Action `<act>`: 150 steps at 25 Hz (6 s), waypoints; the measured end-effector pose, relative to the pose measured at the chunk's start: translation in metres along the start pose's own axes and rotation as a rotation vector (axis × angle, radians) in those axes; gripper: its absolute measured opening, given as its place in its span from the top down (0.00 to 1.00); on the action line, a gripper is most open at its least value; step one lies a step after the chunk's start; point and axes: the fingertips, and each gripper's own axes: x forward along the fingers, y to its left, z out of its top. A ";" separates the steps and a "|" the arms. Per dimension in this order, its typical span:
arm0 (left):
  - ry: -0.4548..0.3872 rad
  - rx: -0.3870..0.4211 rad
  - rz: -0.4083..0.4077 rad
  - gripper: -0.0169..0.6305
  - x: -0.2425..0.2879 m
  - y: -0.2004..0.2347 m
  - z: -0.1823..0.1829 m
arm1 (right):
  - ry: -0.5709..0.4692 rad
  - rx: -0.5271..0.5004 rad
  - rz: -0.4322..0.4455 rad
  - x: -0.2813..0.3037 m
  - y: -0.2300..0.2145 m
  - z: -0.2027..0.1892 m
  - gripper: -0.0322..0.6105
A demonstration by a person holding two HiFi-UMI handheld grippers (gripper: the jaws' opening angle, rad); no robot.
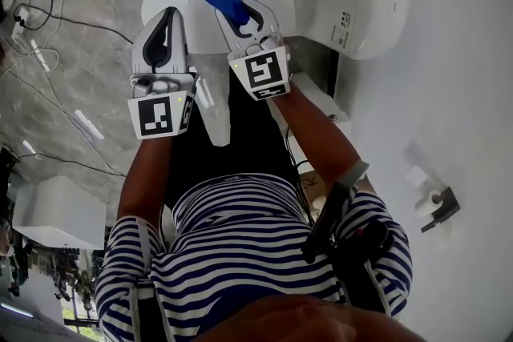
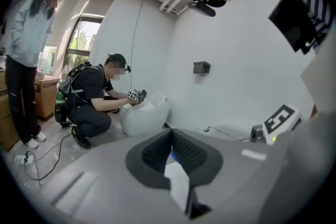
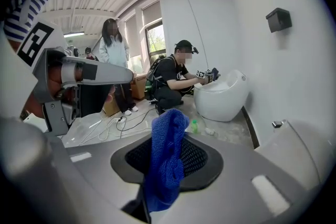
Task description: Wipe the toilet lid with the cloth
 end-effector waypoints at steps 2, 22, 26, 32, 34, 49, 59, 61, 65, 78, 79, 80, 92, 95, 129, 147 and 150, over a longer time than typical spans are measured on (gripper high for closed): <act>0.005 0.007 -0.019 0.97 0.008 -0.015 -0.003 | 0.000 0.015 -0.027 -0.009 -0.017 -0.009 0.77; 0.097 0.049 -0.126 0.97 0.050 -0.098 -0.062 | 0.107 0.123 -0.168 -0.063 -0.101 -0.143 0.77; 0.120 0.058 -0.124 0.97 0.051 -0.095 -0.079 | 0.139 0.126 -0.166 -0.055 -0.099 -0.178 0.77; 0.143 0.061 -0.117 0.97 0.046 -0.090 -0.094 | 0.180 0.135 -0.164 -0.040 -0.100 -0.212 0.77; 0.142 0.058 -0.116 0.97 0.047 -0.087 -0.096 | 0.190 0.135 -0.164 -0.036 -0.100 -0.217 0.77; 0.133 0.052 -0.098 0.97 0.038 -0.068 -0.094 | 0.212 0.124 -0.134 -0.024 -0.073 -0.228 0.77; 0.118 0.036 -0.046 0.97 0.012 -0.029 -0.092 | 0.224 0.092 -0.030 -0.002 -0.005 -0.224 0.77; 0.115 0.032 -0.035 0.97 0.006 -0.017 -0.092 | 0.225 0.079 -0.005 0.006 0.011 -0.220 0.77; 0.105 0.024 -0.009 0.97 -0.007 0.007 -0.090 | 0.220 0.060 0.045 0.022 0.044 -0.210 0.77; 0.099 -0.020 0.094 0.97 -0.053 0.088 -0.103 | 0.213 0.024 0.144 0.077 0.127 -0.188 0.77; 0.099 -0.023 0.100 0.97 -0.057 0.094 -0.104 | 0.211 0.022 0.149 0.081 0.133 -0.186 0.77; 0.098 -0.025 0.107 0.97 -0.060 0.100 -0.104 | 0.210 0.019 0.153 0.085 0.139 -0.185 0.77; 0.099 -0.053 0.174 0.97 -0.095 0.159 -0.113 | 0.208 -0.023 0.235 0.129 0.207 -0.167 0.77; 0.098 -0.058 0.185 0.97 -0.102 0.174 -0.114 | 0.206 -0.030 0.255 0.140 0.224 -0.162 0.77; -0.087 0.006 0.169 0.97 -0.126 0.107 0.105 | -0.072 -0.043 0.150 -0.024 0.134 0.121 0.77; -0.262 0.192 -0.097 0.97 -0.153 -0.060 0.313 | -0.408 -0.010 -0.183 -0.296 0.004 0.296 0.77; -0.291 0.198 -0.103 0.97 -0.160 -0.073 0.327 | -0.448 0.013 -0.211 -0.319 -0.001 0.304 0.77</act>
